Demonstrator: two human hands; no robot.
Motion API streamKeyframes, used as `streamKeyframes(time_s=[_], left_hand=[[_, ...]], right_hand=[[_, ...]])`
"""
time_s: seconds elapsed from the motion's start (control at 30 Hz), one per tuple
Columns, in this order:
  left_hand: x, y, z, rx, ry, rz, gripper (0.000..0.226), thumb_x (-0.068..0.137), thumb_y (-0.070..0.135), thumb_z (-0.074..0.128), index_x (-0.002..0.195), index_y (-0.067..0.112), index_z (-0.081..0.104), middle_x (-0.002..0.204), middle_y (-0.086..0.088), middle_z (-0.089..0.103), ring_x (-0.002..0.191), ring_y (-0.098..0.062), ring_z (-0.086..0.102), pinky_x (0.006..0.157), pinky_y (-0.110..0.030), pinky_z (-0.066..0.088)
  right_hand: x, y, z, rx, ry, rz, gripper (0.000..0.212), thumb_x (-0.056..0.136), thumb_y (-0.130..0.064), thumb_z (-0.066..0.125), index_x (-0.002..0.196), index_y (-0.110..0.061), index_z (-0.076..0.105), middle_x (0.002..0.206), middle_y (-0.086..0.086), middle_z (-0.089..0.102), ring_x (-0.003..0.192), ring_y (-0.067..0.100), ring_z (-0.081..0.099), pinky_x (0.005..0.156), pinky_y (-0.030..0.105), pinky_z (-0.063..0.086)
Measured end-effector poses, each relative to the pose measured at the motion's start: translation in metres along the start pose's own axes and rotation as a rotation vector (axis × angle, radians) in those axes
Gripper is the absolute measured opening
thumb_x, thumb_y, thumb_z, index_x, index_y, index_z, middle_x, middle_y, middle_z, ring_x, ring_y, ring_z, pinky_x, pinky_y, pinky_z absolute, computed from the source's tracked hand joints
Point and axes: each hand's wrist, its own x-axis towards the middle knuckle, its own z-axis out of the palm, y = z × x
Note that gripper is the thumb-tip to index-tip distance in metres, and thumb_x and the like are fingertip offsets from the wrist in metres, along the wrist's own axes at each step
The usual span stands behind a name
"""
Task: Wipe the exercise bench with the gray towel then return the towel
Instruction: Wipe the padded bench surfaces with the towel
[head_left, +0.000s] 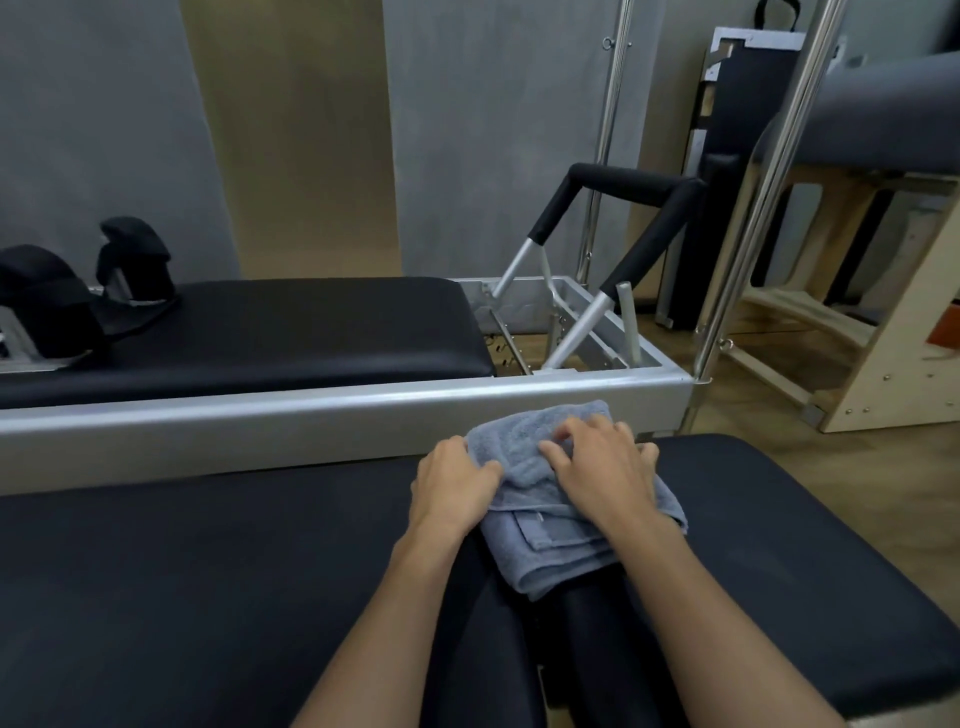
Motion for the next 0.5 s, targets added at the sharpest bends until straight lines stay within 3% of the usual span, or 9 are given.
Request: streamKeyframes(time_s=[0.07,0.17,0.23,0.3,0.33,0.4,0.5], left_hand=[[-0.008,-0.001,0.000,-0.023,0.041,0.020,0.045,0.083,0.027,0.061,0.127,0.016,0.059,0.128,-0.004,0.061,0.117,-0.026,0.056,0.085,-0.029,0.044],[-0.017,-0.005,-0.004,-0.147,0.062,0.016,0.046,0.082,0.027,0.059,0.128,0.021,0.061,0.128,-0.001,0.062,0.117,-0.023,0.057,0.089,-0.028,0.044],[-0.021,-0.006,-0.008,-0.322,0.034,-0.007,0.042,0.083,0.021,0.057,0.125,0.019,0.062,0.109,-0.003,0.068,0.092,-0.017,0.065,0.074,-0.024,0.048],[-0.026,-0.006,-0.012,-0.442,-0.033,-0.033,0.042,0.085,0.013,0.054,0.127,0.018,0.060,0.074,-0.004,0.065,0.052,-0.011,0.057,0.046,-0.018,0.041],[-0.029,-0.007,-0.014,-0.454,-0.076,-0.038,0.044,0.087,0.010,0.054,0.130,0.018,0.058,0.062,-0.003,0.062,0.042,-0.010,0.052,0.039,-0.018,0.036],[-0.035,-0.009,-0.017,-0.464,-0.178,-0.031,0.050,0.090,0.010,0.058,0.138,0.018,0.048,0.051,-0.004,0.061,0.037,-0.010,0.051,0.034,-0.020,0.032],[-0.050,-0.012,-0.013,-0.342,-0.275,0.010,0.064,0.089,0.017,0.064,0.146,0.023,0.036,0.060,-0.008,0.069,0.040,-0.013,0.057,0.037,-0.019,0.037]], right_hand=[[-0.007,0.005,-0.003,0.031,-0.017,-0.064,0.035,0.095,-0.059,0.045,0.115,-0.035,0.061,0.123,-0.006,0.055,0.119,0.018,0.045,0.091,0.044,0.031],[-0.023,0.013,-0.018,0.210,-0.146,-0.265,0.035,0.084,-0.065,0.057,0.111,-0.043,0.061,0.113,-0.018,0.052,0.112,0.007,0.042,0.088,0.035,0.026],[-0.028,0.019,-0.027,0.160,-0.211,-0.366,0.031,0.084,-0.053,0.066,0.112,-0.041,0.063,0.108,-0.022,0.048,0.109,0.004,0.040,0.088,0.032,0.026],[-0.026,0.024,-0.032,0.112,-0.195,-0.421,0.017,0.088,-0.033,0.067,0.105,-0.037,0.067,0.096,-0.023,0.049,0.101,0.003,0.045,0.089,0.032,0.031],[-0.025,0.026,-0.035,0.118,-0.183,-0.432,0.014,0.088,-0.027,0.066,0.099,-0.036,0.068,0.091,-0.023,0.050,0.095,0.002,0.046,0.087,0.033,0.034],[-0.024,0.031,-0.042,0.147,-0.193,-0.419,0.015,0.087,-0.022,0.066,0.089,-0.037,0.067,0.085,-0.021,0.053,0.087,0.001,0.048,0.087,0.036,0.040],[-0.027,0.037,-0.048,0.102,-0.299,-0.345,0.016,0.084,-0.024,0.063,0.083,-0.040,0.065,0.088,-0.018,0.060,0.090,0.002,0.052,0.091,0.036,0.037]])
